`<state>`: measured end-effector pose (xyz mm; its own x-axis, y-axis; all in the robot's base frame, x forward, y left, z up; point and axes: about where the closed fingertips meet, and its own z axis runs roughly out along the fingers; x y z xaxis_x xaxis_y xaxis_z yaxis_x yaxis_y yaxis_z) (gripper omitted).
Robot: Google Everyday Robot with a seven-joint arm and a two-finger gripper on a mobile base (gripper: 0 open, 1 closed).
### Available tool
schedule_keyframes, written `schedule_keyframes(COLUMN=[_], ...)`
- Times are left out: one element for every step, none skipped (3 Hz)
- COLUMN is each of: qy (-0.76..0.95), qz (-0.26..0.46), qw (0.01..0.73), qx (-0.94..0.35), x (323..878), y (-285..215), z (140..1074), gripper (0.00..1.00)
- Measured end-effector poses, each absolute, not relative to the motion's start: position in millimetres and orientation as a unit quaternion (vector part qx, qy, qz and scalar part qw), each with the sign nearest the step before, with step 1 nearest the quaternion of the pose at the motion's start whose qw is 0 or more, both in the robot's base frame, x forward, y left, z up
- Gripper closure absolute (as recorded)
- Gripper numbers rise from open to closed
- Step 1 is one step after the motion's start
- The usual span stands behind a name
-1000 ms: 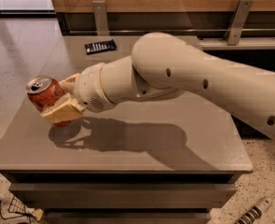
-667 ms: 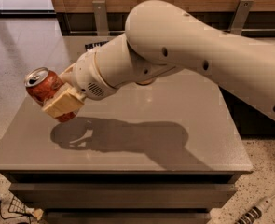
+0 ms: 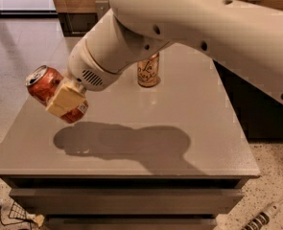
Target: Knock coke can over
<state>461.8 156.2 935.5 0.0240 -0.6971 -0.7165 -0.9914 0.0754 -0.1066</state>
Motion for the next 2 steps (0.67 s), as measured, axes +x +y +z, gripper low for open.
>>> schedule_keyframes(qy=[0.682, 0.709], qz=[0.194, 0.140], qw=[0.300, 0.264], qx=[-0.639, -0.639], x=[462, 462], y=[146, 134], z=[932, 921], gripper=[1.00, 1.00])
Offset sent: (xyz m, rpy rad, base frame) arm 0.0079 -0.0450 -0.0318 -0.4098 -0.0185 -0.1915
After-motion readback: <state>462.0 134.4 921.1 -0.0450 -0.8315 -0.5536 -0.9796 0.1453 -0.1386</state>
